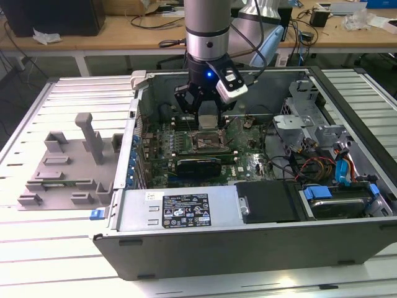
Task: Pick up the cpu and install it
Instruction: 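Place the cpu into insertion slot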
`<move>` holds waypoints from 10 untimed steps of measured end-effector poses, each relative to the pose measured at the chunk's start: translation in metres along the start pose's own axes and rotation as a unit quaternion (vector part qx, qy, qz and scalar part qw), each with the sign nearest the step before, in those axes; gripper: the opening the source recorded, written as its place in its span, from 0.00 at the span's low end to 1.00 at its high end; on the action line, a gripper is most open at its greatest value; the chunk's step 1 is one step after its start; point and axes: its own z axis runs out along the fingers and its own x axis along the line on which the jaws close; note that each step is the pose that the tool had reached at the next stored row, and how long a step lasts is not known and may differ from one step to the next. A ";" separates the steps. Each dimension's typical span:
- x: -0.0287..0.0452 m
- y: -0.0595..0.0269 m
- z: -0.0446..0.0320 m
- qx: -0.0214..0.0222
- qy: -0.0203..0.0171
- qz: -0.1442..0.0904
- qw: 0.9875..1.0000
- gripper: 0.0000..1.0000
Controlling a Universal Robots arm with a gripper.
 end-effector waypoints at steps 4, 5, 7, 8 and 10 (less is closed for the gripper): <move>0.0000 0.0000 0.0004 0.000 0.000 0.000 1.000 0.54; 0.0000 0.0000 0.0005 0.000 0.000 0.000 1.000 0.54; 0.0000 0.0000 0.0006 0.000 0.000 0.000 1.000 0.54; 0.0000 0.0000 0.0007 0.000 0.000 0.000 1.000 0.54; 0.0000 0.0000 0.0008 0.001 -0.001 0.015 1.000 0.54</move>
